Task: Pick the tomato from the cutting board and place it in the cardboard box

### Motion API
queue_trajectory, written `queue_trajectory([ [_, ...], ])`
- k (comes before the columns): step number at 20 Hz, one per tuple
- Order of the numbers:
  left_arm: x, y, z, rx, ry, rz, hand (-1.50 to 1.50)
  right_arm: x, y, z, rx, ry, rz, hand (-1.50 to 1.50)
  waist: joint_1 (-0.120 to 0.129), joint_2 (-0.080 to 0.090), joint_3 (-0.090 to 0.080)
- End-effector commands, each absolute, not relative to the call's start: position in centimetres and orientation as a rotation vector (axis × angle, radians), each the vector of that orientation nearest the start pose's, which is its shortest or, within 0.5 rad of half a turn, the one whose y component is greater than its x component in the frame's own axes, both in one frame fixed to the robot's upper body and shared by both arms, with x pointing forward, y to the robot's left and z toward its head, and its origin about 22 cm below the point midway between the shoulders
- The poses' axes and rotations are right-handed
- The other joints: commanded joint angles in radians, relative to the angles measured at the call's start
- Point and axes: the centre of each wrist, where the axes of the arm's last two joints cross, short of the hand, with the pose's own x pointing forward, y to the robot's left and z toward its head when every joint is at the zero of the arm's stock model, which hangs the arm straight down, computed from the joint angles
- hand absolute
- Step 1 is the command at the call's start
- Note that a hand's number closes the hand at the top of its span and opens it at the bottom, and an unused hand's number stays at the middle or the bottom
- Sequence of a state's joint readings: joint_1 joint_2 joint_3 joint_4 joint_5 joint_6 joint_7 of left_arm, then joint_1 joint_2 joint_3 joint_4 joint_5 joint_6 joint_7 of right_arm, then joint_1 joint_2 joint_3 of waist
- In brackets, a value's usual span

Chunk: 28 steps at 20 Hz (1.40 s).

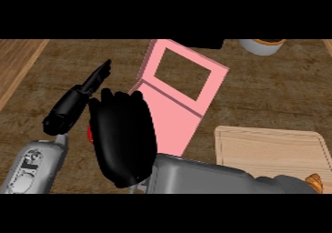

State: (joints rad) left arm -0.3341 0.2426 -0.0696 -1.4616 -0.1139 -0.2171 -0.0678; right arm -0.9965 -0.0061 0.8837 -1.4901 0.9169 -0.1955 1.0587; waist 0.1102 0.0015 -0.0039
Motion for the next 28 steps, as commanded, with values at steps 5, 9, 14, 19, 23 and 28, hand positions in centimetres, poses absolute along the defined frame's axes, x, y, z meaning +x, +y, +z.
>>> queue_trajectory([
  [5,31.6,24.7,7.6,0.035,-1.756,-0.601,0.0,28.2,7.1,20.4,-1.075,-1.712,0.812,1.5,-0.028,0.004,0.0],
  [9,31.0,24.0,6.8,0.039,-1.764,-0.579,0.0,31.0,6.6,18.8,-1.041,-1.548,0.952,1.5,-0.047,0.007,0.001],
  [14,31.0,25.1,7.9,0.081,-1.763,-0.567,0.0,33.4,5.6,18.4,-0.876,-1.347,1.098,1.5,-0.06,0.007,0.002],
  [19,29.0,24.8,5.7,0.075,-1.77,-0.563,0.0,34.5,4.7,15.6,-0.802,-1.209,1.265,1.5,-0.076,0.003,0.003],
  [23,29.2,25.5,7.2,0.074,-1.758,-0.538,0.0,36.5,2.9,13.6,-0.727,-1.109,1.279,-1.5,-0.083,0.003,0.004],
  [28,29.3,27.4,6.4,0.07,-1.745,-0.56,0.0,35.8,3.4,14.5,-0.535,-1.265,1.346,-1.5,-0.083,0.003,0.003],
])
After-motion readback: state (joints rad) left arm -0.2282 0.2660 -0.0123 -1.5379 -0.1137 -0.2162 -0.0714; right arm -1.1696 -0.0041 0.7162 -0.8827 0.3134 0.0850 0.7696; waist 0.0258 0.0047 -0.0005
